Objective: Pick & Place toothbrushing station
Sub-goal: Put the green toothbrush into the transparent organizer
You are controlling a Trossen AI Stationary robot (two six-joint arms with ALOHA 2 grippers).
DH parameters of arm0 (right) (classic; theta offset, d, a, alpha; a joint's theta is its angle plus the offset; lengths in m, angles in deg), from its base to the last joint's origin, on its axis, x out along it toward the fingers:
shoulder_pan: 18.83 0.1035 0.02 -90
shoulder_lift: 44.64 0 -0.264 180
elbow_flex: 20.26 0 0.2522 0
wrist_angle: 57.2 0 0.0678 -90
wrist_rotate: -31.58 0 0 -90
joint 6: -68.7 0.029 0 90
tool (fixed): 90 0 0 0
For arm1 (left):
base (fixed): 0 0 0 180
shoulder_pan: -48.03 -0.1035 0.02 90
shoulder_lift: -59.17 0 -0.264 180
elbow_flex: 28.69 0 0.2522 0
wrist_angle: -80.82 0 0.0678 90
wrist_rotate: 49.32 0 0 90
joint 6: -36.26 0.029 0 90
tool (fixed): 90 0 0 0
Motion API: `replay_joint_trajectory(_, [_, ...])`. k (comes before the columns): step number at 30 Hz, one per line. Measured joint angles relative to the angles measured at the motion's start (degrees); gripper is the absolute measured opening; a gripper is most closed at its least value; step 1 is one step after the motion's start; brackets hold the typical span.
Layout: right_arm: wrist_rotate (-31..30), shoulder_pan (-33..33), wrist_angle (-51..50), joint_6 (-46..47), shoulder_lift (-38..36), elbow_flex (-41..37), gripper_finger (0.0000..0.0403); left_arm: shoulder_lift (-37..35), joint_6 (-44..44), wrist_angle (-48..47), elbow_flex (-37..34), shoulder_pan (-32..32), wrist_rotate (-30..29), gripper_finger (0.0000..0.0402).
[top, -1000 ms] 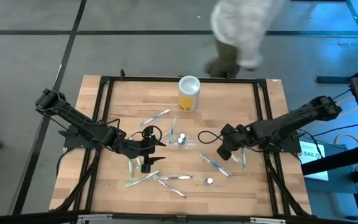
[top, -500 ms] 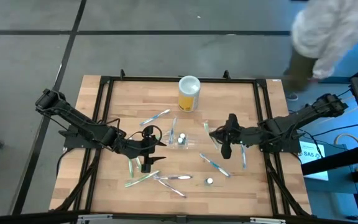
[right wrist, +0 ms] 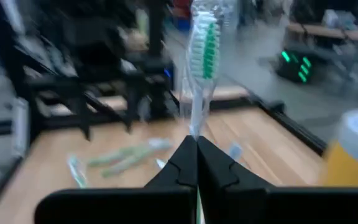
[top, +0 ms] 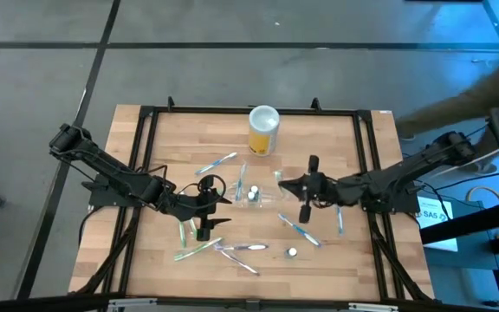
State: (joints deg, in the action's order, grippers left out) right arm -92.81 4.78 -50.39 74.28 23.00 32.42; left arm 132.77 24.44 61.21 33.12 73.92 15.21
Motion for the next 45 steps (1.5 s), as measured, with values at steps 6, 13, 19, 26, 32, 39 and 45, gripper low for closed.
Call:
replay_joint_trajectory(6, [1.78, -2.33, 29.26, -4.15, 0.2, -14.49, 0.0, 0.0, -0.02, 0.03, 0.0, 0.0, 0.07, 0.0233])
replay_joint_trajectory(13, [6.81, -4.9, 41.6, -6.94, 4.89, -18.49, 0.0, 0.0, 0.03, 0.55, 0.0, 0.0, 0.06, 0.0233])
replay_joint_trajectory(19, [7.98, -6.51, 42.72, -8.21, 12.12, -15.28, 0.0, 0.0, 0.38, 1.04, 0.0, 0.0, -0.07, 0.0233])
replay_joint_trajectory(26, [9.03, -8.41, 50.67, -6.83, 20.5, -15.17, 0.0, 0.0, 0.37, 1.04, 0.0, 0.0, -0.02, 0.0233])
replay_joint_trajectory(32, [8.93, -9.58, 53.6, -3.93, 26.08, -15.15, 0.0, 0.0, 0.37, 1.03, 0.0, 0.0, 0.3, 0.0233])
replay_joint_trajectory(39, [5.16, -10.44, 54.87, 2.56, 30.63, -15.13, 0.0, 0.0, 0.37, 1.08, 0.0, 0.0, 1.18, 0.0233])
replay_joint_trajectory(45, [5.03, -10.44, 54.88, 4.9, 32.24, -15.11, 0.0, 0.0, 0.37, 1.23, 0.0, 0.0, 1.18, 0.0233])
